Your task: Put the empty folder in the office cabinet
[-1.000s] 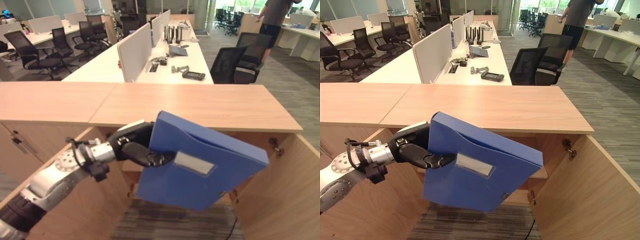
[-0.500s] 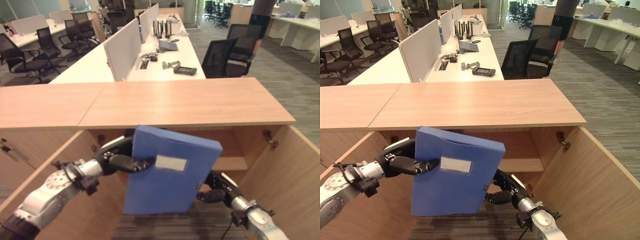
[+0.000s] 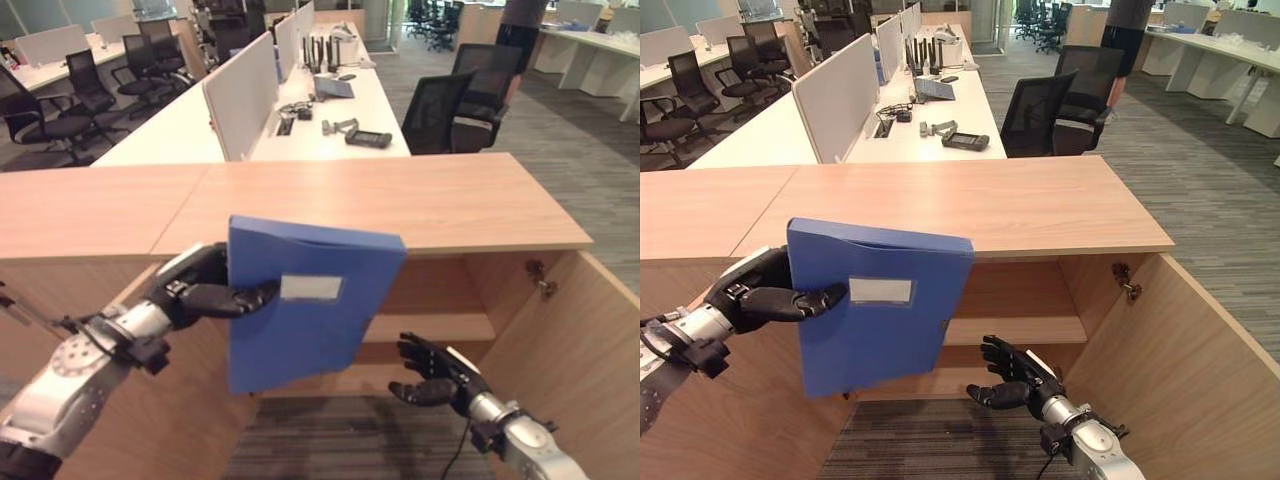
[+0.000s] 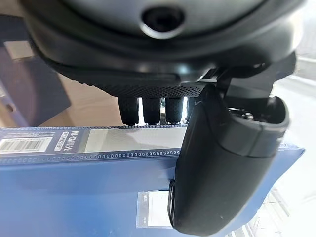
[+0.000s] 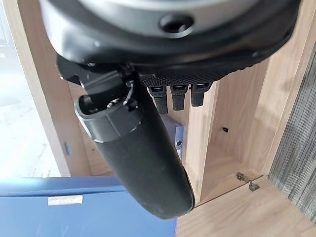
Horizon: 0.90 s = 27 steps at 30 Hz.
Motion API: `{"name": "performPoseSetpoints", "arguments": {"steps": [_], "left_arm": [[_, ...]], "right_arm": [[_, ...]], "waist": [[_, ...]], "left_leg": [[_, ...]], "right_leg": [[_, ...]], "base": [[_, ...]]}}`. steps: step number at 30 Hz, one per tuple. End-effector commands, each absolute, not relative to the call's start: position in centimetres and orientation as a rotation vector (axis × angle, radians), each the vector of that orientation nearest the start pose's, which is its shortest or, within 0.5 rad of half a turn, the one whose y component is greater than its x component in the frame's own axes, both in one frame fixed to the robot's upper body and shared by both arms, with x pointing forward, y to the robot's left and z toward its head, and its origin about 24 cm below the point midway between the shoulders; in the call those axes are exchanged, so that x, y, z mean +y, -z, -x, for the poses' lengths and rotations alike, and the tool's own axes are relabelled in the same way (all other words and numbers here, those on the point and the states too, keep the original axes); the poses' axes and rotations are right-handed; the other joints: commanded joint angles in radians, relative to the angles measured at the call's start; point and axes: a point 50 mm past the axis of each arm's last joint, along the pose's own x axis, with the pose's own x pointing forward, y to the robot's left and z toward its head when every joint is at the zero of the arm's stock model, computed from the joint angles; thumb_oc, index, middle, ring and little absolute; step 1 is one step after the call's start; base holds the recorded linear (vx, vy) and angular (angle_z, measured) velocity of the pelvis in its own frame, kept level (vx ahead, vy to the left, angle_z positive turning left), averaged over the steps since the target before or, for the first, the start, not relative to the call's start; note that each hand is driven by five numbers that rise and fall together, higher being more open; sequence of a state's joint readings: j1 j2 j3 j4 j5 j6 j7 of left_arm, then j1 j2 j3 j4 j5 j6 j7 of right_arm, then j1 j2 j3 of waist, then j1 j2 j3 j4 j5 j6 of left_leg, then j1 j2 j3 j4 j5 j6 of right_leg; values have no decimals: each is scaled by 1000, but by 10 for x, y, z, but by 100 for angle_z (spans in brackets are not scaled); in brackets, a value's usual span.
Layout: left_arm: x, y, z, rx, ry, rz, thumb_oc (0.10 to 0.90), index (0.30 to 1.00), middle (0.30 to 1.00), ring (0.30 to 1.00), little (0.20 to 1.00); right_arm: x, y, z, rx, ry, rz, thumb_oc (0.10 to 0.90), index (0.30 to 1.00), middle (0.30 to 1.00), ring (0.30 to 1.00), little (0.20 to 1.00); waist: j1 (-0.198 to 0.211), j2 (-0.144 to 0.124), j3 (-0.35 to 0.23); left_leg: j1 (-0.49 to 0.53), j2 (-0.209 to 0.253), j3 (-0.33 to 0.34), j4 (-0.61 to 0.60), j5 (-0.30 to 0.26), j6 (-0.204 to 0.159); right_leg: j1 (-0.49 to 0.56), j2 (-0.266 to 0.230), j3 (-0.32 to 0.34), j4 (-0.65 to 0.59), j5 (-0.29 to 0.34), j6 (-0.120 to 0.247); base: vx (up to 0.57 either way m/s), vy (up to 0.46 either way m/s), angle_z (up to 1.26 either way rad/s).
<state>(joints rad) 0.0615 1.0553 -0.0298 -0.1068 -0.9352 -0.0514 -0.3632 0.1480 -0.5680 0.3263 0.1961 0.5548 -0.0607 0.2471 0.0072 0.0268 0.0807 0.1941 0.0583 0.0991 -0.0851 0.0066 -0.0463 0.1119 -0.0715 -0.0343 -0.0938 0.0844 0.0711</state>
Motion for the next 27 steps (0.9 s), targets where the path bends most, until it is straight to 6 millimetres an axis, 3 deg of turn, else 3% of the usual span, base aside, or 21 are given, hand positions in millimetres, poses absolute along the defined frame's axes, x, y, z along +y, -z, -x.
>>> {"name": "performPoseSetpoints", "arguments": {"steps": [1,10,11,17,27], "left_arm": [[289,-219,-250,-406,368,-182,400,300,300,300,300],[287,-218,-251,-422,376,-155,400,300,300,300,300],[283,-215,-253,-412,394,-145,400,300,300,300,300],[272,-208,-256,-379,454,-126,400,300,300,300,300],[247,-198,-262,-319,594,-97,400,300,300,300,300]], "right_arm": [[-192,-30,-229,135,-512,-34,800,900,900,900,900],[-171,-48,-233,53,-586,-181,800,900,900,900,900],[-160,-57,-235,16,-621,-254,800,900,900,900,900],[-142,-73,-239,-46,-690,-368,800,900,900,900,900],[-121,-88,-245,-94,-771,-430,800,900,900,900,900]], "waist": [[-3,-7,-22],[-1,-8,-23],[-2,-8,-24],[-4,-5,-25],[-4,-7,-28]], "left_leg": [[2,16,-27,-2,4,-54],[-10,19,-26,-2,18,-53],[-10,20,-25,-2,17,-53],[-1,19,-22,-2,5,-54],[-2,19,-19,-2,5,-52]], "right_leg": [[86,-50,-34,19,-81,82],[76,-49,-35,22,-72,79],[75,-49,-33,22,-71,78],[82,-48,-33,21,-80,79],[79,-48,-28,22,-77,79]], "base": [[0,0,0],[-14,-3,0],[0,0,0],[6,1,0],[0,0,0]]}}
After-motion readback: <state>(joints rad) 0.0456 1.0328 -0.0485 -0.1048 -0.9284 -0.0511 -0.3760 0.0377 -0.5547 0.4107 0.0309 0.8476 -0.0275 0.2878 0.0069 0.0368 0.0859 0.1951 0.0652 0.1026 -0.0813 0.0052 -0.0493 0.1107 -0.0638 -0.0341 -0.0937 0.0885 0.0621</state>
